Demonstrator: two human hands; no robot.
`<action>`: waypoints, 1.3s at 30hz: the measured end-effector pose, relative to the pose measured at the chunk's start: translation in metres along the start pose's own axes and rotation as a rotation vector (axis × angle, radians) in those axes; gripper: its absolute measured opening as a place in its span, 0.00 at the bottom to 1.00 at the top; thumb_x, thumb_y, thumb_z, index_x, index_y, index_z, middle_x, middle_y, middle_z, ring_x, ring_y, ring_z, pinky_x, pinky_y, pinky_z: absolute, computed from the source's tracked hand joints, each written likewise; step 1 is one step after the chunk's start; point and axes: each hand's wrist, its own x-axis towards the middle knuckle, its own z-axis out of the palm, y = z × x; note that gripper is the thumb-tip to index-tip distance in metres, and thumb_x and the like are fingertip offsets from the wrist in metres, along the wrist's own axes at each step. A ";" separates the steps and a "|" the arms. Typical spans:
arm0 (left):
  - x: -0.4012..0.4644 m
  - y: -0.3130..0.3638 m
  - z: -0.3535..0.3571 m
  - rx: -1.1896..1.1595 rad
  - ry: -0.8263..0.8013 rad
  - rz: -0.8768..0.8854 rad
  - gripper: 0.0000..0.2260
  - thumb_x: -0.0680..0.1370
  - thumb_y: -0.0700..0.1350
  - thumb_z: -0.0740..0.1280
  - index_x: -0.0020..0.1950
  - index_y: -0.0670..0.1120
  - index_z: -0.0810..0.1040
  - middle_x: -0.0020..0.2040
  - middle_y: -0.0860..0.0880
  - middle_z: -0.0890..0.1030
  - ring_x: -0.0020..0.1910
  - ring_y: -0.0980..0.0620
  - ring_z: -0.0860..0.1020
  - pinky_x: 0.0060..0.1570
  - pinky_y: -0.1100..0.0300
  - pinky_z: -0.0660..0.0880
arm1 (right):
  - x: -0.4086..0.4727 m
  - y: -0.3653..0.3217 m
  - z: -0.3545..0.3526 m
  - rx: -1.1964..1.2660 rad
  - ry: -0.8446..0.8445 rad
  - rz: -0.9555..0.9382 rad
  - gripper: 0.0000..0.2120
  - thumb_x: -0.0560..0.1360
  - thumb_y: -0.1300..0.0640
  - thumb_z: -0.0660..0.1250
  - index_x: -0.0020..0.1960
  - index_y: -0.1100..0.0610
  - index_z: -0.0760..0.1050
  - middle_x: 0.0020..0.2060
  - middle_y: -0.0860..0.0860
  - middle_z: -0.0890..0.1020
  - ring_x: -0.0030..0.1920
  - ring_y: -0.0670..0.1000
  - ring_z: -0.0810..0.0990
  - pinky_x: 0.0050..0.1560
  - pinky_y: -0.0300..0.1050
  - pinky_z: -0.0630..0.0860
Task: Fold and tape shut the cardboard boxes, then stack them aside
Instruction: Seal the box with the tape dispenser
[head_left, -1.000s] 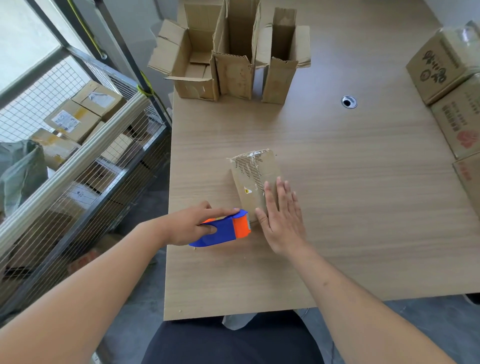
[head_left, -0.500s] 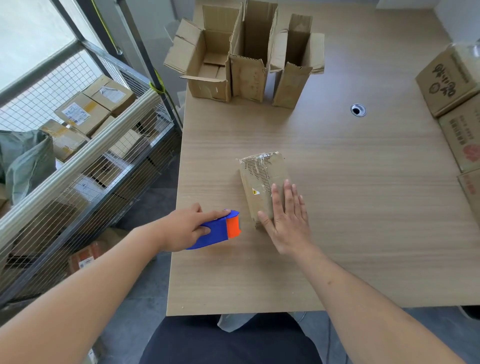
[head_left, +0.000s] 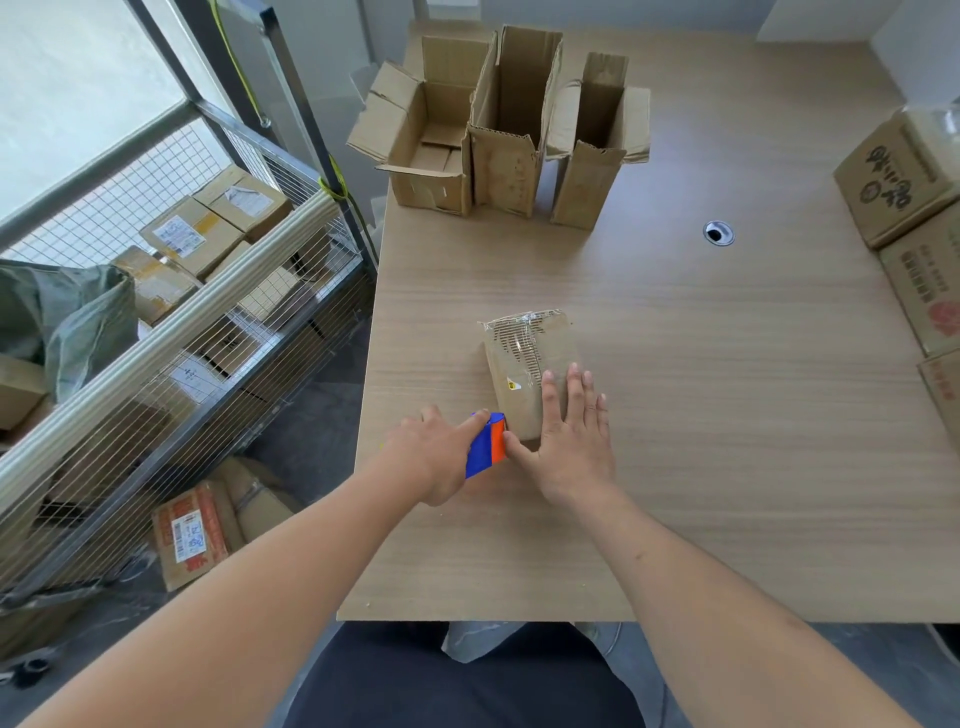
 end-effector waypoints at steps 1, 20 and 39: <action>-0.001 0.002 0.000 0.008 -0.001 -0.010 0.32 0.83 0.50 0.59 0.80 0.65 0.44 0.60 0.40 0.68 0.45 0.40 0.71 0.49 0.48 0.72 | 0.000 -0.004 -0.003 -0.016 -0.011 0.016 0.49 0.76 0.26 0.52 0.83 0.53 0.38 0.81 0.59 0.36 0.81 0.58 0.33 0.80 0.58 0.37; -0.013 -0.016 0.021 -0.158 0.208 -0.275 0.27 0.83 0.51 0.59 0.80 0.62 0.52 0.59 0.41 0.69 0.51 0.40 0.71 0.50 0.48 0.68 | -0.011 -0.020 -0.013 -0.058 -0.018 0.068 0.48 0.76 0.30 0.56 0.83 0.58 0.43 0.81 0.64 0.42 0.81 0.64 0.39 0.80 0.63 0.41; 0.009 0.002 0.072 -0.277 0.673 0.023 0.24 0.79 0.51 0.69 0.75 0.52 0.73 0.70 0.38 0.66 0.57 0.36 0.73 0.59 0.44 0.74 | -0.007 0.000 0.020 -0.082 0.246 -0.001 0.58 0.66 0.20 0.59 0.82 0.57 0.54 0.81 0.62 0.56 0.81 0.62 0.54 0.73 0.61 0.61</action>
